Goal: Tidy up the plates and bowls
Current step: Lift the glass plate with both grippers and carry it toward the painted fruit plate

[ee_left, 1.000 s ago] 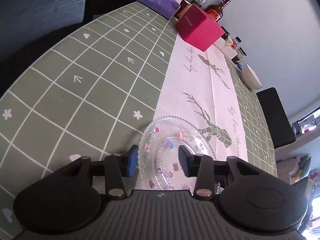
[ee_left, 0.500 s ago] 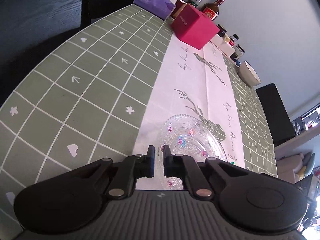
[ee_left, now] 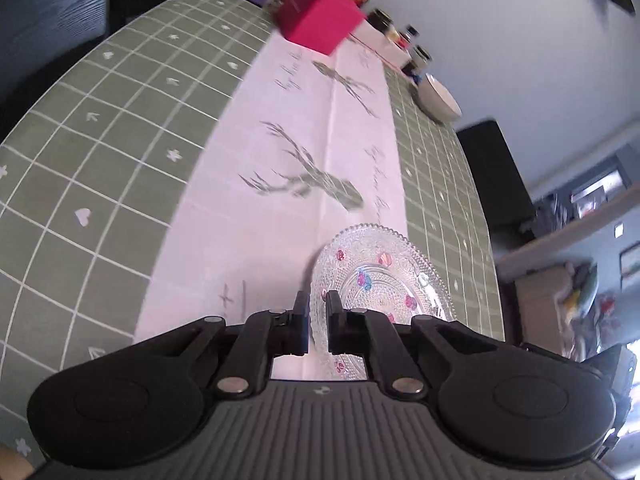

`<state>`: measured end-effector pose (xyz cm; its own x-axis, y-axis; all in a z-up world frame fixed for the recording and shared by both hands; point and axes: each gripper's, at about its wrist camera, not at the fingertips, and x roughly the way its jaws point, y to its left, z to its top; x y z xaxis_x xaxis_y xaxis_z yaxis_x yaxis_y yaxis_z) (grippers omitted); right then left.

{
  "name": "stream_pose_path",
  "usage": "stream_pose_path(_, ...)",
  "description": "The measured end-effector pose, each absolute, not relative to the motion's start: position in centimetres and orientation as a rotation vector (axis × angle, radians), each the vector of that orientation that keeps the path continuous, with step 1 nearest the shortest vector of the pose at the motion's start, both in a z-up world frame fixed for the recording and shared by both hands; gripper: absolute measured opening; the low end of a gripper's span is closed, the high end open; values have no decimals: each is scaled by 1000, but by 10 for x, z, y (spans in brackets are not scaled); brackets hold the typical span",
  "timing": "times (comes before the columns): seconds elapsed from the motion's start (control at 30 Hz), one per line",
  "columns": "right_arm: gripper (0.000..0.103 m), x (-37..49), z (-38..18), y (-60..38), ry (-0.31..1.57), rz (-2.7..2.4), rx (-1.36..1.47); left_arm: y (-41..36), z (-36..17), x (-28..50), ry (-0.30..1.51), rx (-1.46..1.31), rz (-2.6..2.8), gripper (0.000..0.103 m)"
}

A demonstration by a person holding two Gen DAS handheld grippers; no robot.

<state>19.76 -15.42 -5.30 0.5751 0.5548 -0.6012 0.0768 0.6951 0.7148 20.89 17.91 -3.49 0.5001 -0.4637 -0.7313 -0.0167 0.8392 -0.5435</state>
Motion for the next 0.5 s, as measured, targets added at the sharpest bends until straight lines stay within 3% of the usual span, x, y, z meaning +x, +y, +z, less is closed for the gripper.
stream_pose_path(0.5,1,31,-28,-233,828,89,865,87,-15,133,1146,-335,-562,8)
